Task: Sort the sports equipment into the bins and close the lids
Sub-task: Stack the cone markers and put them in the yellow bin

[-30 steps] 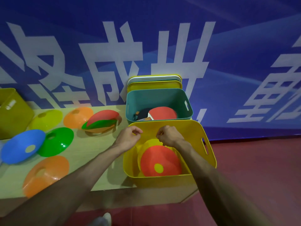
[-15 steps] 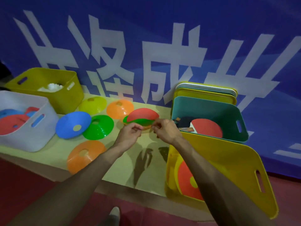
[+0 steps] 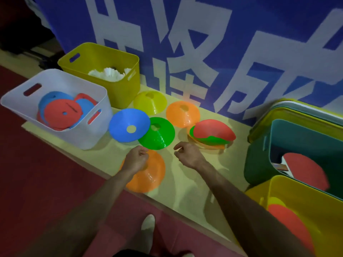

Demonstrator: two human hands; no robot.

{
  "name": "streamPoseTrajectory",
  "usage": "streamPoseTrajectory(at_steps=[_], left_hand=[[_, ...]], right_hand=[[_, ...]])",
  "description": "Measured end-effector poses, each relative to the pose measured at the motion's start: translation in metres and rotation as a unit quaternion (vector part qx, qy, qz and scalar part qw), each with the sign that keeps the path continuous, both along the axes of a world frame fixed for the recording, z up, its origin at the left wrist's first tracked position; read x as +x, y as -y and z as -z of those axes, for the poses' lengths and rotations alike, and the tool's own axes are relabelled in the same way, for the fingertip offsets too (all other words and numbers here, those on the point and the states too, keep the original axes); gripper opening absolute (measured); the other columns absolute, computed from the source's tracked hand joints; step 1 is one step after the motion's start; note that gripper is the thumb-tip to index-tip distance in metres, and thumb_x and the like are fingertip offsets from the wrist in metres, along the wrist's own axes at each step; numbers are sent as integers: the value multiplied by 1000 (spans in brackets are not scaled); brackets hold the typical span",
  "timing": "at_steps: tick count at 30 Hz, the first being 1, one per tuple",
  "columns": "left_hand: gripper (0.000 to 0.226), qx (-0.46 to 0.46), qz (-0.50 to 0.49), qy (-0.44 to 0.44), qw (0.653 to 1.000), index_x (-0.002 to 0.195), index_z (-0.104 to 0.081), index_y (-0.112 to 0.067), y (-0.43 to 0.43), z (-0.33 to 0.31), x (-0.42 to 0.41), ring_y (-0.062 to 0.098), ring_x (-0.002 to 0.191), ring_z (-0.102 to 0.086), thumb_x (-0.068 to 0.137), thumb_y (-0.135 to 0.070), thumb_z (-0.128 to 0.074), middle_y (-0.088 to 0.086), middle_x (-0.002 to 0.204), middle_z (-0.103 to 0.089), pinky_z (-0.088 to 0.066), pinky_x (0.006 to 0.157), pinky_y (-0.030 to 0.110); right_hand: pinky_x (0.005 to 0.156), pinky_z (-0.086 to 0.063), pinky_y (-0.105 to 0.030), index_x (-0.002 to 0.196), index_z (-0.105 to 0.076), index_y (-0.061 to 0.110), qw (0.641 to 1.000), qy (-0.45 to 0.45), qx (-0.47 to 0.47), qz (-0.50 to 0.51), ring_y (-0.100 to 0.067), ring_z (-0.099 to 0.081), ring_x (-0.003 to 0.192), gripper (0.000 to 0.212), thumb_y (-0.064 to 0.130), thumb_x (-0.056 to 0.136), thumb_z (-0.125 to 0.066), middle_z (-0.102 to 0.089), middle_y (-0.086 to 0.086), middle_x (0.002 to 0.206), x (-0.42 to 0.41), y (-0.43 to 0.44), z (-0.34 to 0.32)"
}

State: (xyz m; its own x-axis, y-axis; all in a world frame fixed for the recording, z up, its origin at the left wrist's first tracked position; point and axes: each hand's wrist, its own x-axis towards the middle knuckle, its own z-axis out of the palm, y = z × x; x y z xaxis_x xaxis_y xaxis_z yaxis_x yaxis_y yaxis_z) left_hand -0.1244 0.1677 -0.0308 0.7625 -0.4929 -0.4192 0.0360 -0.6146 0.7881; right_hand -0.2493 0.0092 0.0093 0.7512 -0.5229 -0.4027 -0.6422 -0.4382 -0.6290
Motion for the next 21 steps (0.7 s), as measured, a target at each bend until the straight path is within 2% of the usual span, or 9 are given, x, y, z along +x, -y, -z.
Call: streamPoseTrajectory(at_steps=[3, 5, 7, 9, 11, 13, 15, 18, 21], left_hand=[[32, 63, 13, 8, 998, 119, -60, -7, -22, 22, 25, 25, 115, -54, 88, -10, -57, 11, 125, -58, -42, 94, 33], [32, 82, 46, 16, 995, 118, -60, -6, -30, 34, 33, 25, 114, -55, 86, -11, -61, 11, 124, -58, -41, 91, 28], [29, 89, 106, 47, 989, 112, -64, -10, -35, 43, 35, 24, 110, -57, 85, -18, -66, 7, 118, -59, -42, 90, 27], [27, 109, 195, 111, 968, 106, -66, -19, -38, 51, 32, 20, 113, -54, 83, -32, -68, 1, 116, -57, -41, 95, 33], [29, 139, 270, 176, 936, 105, -65, -28, -39, 54, 28, 14, 120, -43, 82, -44, -65, -5, 118, -51, -30, 99, 33], [34, 158, 313, 230, 908, 108, -64, -32, -38, 54, 25, 13, 122, -34, 81, -52, -62, -9, 120, -46, -20, 96, 31], [38, 159, 341, 267, 887, 108, -65, -35, -36, 55, 23, 14, 124, -30, 77, -58, -61, -9, 124, -42, -17, 96, 32], [40, 172, 380, 279, 865, 108, -66, -35, -37, 56, 20, 17, 128, -25, 75, -58, -63, -8, 132, -37, -15, 101, 35], [31, 175, 390, 306, 851, 109, -67, -34, -41, 57, 19, 20, 132, -24, 79, -43, -65, -4, 138, -35, -15, 105, 38]], right_hand=[[78, -51, -28, 118, -63, 15, 1000, -30, 4, -6, -23, -67, 92, 30, 20, 89, -55, -70, -7, 107, 25, -10, 17], [71, -51, -26, 117, -63, 13, 999, -41, 6, 1, -22, -67, 88, 30, 19, 89, -56, -70, -8, 108, 35, -14, 27], [72, -50, -27, 116, -63, 11, 999, -50, 4, -1, -24, -66, 91, 29, 18, 89, -57, -70, -9, 108, 43, -16, 35], [80, -51, -32, 116, -64, 10, 998, -62, 1, -13, -26, -66, 98, 28, 19, 90, -57, -70, -10, 109, 50, -19, 41], [84, -51, -34, 116, -64, 11, 997, -69, 1, -17, -26, -64, 101, 28, 19, 91, -56, -68, -10, 113, 55, -21, 46], [85, -50, -32, 116, -63, 13, 997, -75, 0, -15, -25, -64, 102, 28, 20, 91, -55, -67, -9, 115, 58, -22, 51], [86, -50, -31, 116, -63, 15, 997, -79, 0, -12, -25, -63, 102, 28, 20, 91, -54, -67, -9, 116, 60, -22, 55], [83, -50, -30, 116, -63, 14, 997, -79, -4, -11, -25, -64, 101, 28, 18, 91, -52, -67, -9, 115, 60, -19, 58], [79, -48, -28, 117, -63, 13, 997, -81, 0, -9, -24, -63, 100, 28, 18, 91, -52, -67, -10, 114, 57, -17, 59]])
